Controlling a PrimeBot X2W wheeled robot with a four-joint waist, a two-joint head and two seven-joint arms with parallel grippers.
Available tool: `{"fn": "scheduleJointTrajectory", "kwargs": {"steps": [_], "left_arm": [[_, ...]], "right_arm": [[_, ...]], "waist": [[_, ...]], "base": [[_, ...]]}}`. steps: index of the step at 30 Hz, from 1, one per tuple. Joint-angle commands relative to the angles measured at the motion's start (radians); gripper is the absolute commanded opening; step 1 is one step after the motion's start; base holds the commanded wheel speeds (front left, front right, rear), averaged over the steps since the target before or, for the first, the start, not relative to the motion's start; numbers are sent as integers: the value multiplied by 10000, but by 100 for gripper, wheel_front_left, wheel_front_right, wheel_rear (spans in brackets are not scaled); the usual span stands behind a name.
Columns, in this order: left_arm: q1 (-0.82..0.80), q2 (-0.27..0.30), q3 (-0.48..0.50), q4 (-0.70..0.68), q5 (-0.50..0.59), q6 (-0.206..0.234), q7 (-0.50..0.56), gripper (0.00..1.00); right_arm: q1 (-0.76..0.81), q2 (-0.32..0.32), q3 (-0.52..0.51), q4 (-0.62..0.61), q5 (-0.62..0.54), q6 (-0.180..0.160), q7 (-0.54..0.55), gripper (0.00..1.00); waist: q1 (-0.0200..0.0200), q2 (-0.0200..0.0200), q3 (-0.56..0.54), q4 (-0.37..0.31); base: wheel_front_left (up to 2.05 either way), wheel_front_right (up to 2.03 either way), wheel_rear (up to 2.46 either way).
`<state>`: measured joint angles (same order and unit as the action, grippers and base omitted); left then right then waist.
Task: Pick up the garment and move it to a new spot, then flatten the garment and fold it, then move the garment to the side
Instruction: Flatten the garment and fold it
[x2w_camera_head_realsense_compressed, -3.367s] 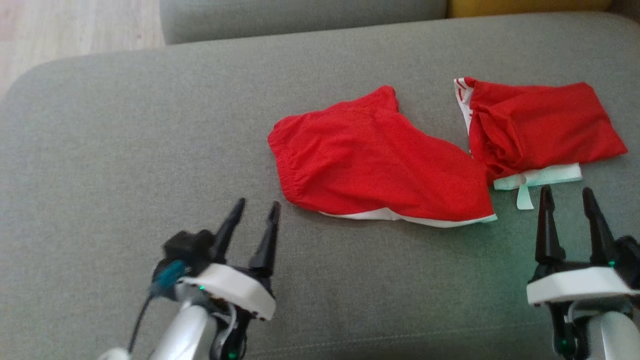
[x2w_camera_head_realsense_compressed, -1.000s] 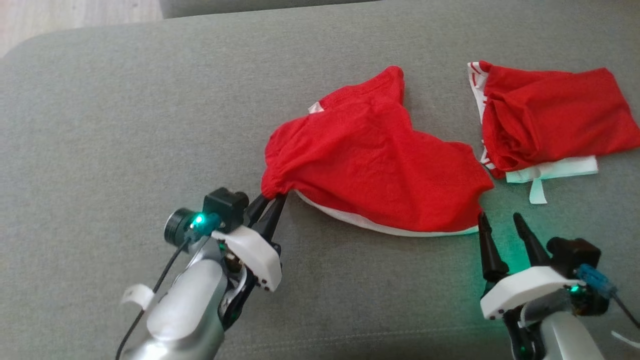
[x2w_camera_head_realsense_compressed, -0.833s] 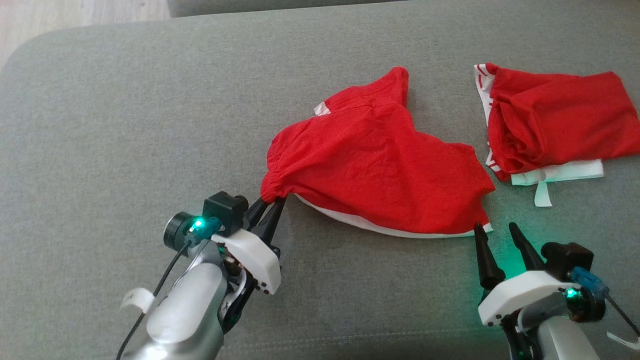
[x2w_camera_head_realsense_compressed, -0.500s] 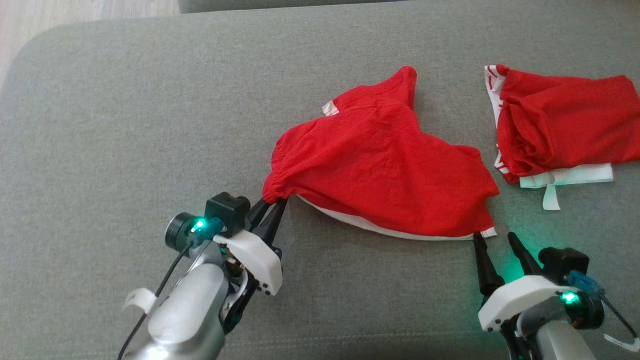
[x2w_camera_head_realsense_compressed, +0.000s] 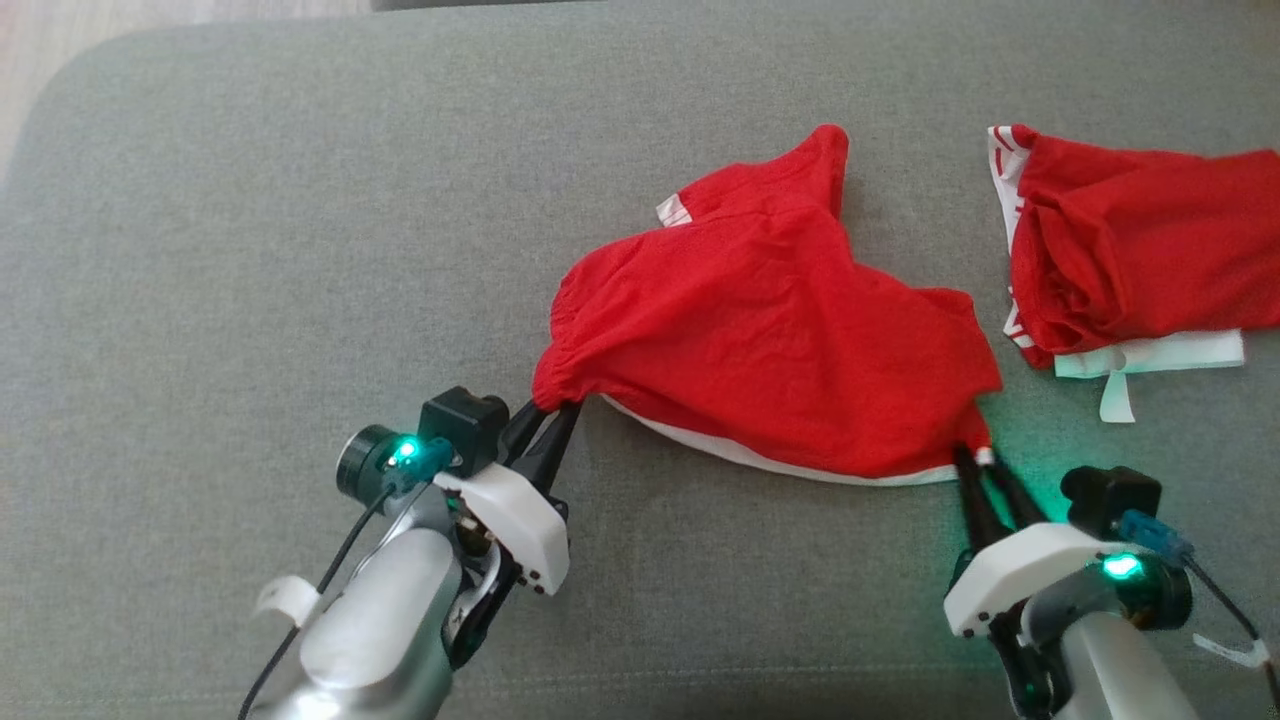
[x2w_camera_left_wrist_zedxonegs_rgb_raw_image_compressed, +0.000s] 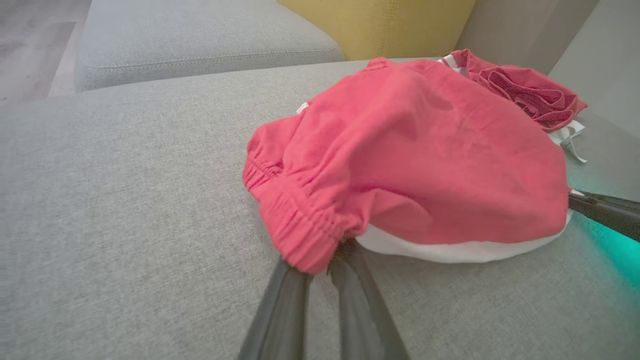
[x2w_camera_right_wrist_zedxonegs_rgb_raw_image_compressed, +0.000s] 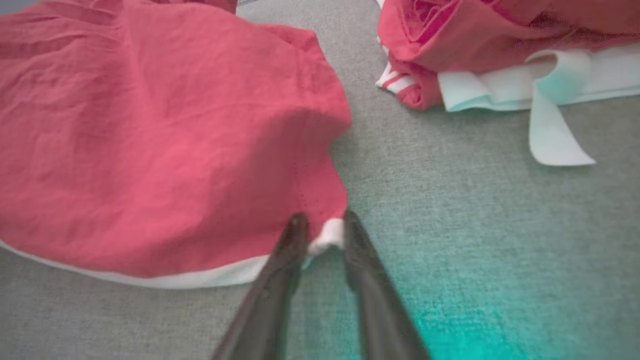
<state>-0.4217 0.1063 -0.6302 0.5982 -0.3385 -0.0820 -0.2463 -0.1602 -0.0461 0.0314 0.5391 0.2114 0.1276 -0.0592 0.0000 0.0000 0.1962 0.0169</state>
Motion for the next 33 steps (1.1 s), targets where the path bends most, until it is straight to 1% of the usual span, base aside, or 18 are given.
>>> {"fn": "scheduleJointTrajectory", "kwargs": {"steps": [1,6,12,17,24,29,33], "left_arm": [[-478,244,342,-244,-97,66,-4,0],[-502,372,354,-217,-146,106,77,0],[-528,619,340,-320,-149,101,194,0],[-641,964,297,-726,-98,60,393,0],[-1084,1575,462,-1960,-203,-26,971,0],[-1449,1979,696,-3095,-440,-77,1568,0],[-1664,2224,926,-4022,-631,-17,1999,0]], "right_arm": [[-223,-41,316,-89,63,31,106,0],[-317,-41,123,-150,16,31,38,0],[-561,-41,-70,-606,15,31,-304,0],[-967,-41,-112,-1473,-33,31,-576,0],[-1840,-112,-58,-3118,-309,31,-544,0],[-2521,-422,292,-4170,-314,31,-356,0],[-2899,-627,526,-4831,-339,31,-282,0]], "waist": [[0,0,-67,15],[0,0,-236,18],[0,0,-436,-10],[0,0,-691,-70],[0,0,-1223,-151],[0,0,-1703,-228],[0,0,-2074,-292]], "base": [[0,0,0],[0,0,0],[0,0,0],[0,0,0],[0,0,0],[0,0,0],[0,0,0]]}}
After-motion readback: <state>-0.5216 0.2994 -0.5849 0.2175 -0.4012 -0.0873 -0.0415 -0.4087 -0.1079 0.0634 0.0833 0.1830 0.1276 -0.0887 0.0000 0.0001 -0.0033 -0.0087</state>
